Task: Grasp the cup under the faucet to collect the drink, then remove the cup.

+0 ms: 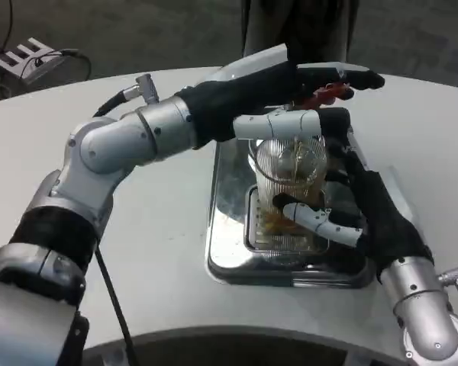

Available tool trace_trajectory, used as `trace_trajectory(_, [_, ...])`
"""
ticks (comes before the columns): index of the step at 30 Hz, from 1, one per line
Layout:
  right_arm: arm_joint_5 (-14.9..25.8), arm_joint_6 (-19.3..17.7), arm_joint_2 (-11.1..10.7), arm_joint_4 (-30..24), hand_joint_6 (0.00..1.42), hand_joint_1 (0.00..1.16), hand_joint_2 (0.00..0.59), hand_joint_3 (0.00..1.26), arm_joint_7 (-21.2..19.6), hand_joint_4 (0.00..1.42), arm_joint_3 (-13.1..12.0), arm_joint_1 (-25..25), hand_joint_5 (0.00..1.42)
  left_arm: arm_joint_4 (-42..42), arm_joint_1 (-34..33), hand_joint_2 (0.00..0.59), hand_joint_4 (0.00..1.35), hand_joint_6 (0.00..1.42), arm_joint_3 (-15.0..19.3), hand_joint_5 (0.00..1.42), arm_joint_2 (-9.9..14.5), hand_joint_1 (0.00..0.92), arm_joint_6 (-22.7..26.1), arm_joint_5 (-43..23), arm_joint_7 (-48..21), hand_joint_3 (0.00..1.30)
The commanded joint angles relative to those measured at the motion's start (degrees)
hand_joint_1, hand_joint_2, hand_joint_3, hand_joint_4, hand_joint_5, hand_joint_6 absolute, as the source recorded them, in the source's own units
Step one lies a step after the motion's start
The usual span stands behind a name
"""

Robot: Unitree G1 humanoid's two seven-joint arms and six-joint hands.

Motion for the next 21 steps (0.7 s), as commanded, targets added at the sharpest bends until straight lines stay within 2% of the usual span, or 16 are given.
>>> trace_trajectory(1, [1.03,-1.7,0.26,1.72,0.25,0.73,0.186,0.0,-0.79,0.08,0.45,-1.3,0.21,1.35,1.01,0.0,0.1,0.12,-1.17,0.13,0.3,0.0,1.18,2.29,-2.39,0.19])
trace_trajectory(14, [2.52,-3.91,0.74,7.95,0.25,0.73,0.184,0.0,-2.53,0.08,0.95,-4.83,0.21,1.39,-0.02,0.0,0.1,0.11,-1.16,0.14,0.08,0.0,1.18,2.38,-2.76,0.19])
trace_trajectory(21, [3.15,-3.99,0.35,8.54,0.25,0.73,0.183,0.0,-2.36,0.09,1.08,-5.21,0.21,1.46,-0.25,0.0,0.11,0.11,-1.05,0.14,0.18,0.0,1.1,2.56,-2.99,0.2])
